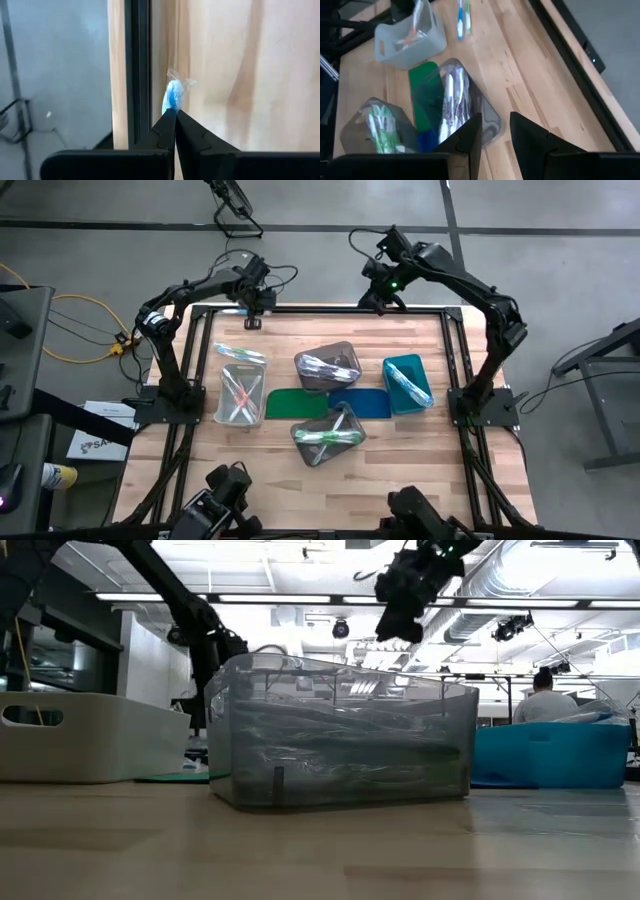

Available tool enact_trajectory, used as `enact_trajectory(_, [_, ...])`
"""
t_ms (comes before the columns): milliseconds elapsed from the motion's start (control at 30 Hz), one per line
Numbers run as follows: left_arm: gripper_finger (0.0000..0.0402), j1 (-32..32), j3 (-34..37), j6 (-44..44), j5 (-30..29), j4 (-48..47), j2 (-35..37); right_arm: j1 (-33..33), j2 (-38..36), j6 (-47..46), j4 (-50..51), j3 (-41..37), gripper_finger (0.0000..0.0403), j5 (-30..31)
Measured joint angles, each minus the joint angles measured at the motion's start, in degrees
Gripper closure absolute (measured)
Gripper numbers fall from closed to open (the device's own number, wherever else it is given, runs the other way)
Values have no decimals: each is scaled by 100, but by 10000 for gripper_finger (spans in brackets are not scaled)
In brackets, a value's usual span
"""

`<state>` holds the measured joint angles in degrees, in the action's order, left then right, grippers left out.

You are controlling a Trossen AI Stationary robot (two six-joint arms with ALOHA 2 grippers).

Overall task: Pick & Place Toothbrushes
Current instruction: Put the blue toothbrush into the blue bin

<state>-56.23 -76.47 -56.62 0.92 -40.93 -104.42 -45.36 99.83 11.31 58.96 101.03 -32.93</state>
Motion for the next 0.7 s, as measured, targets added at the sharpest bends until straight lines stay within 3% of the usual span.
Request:
enact_trajectory(167, [401,0,-749,161,884,-623,0,0,-330,-48,14,2,310,31])
enact_trajectory(367, [401,2,-1816,775,2615,-806,0,58,-537,94,-242,2,310,1])
enact_trajectory(700, [401,119,-3396,1905,3953,376,13,58,-537,114,-1085,2,310,407])
